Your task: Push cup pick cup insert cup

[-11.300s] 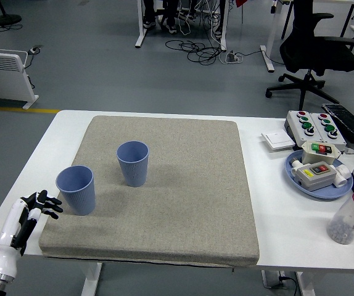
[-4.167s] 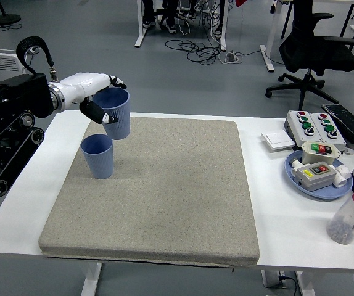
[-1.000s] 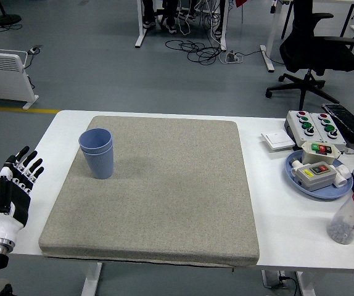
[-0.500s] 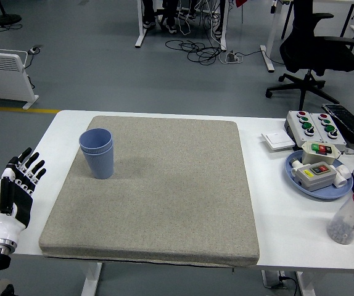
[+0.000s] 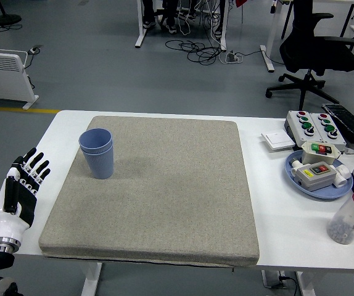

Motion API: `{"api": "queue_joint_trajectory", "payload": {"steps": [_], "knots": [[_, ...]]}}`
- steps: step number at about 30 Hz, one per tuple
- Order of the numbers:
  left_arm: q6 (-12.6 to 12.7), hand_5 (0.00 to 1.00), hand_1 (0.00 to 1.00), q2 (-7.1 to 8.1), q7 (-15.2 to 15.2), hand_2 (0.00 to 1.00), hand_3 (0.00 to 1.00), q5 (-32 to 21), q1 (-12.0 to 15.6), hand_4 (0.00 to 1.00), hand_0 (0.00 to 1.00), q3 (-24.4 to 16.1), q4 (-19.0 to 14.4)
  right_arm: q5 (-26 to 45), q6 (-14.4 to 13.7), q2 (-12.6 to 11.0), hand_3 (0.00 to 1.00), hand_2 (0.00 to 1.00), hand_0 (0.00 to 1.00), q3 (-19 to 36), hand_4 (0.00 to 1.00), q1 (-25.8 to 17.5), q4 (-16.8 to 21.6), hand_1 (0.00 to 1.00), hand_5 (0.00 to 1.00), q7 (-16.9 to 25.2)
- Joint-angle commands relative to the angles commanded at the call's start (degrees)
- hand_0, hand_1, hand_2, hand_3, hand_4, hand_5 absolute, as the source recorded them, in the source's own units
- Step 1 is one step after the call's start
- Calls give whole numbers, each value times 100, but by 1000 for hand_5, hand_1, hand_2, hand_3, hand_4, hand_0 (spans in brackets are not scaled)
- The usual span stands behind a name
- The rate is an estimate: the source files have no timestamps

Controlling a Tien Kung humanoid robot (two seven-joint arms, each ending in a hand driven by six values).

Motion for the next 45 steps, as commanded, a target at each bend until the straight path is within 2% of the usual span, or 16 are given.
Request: {"api": "queue_joint_trajectory", "payload": {"steps": [45], "knots": [[104, 998, 888, -68, 35, 911, 889, 47, -45, 505, 878, -141, 47, -28, 7, -20, 584, 666, 726, -13, 101, -19, 0, 660, 543, -24]]}}
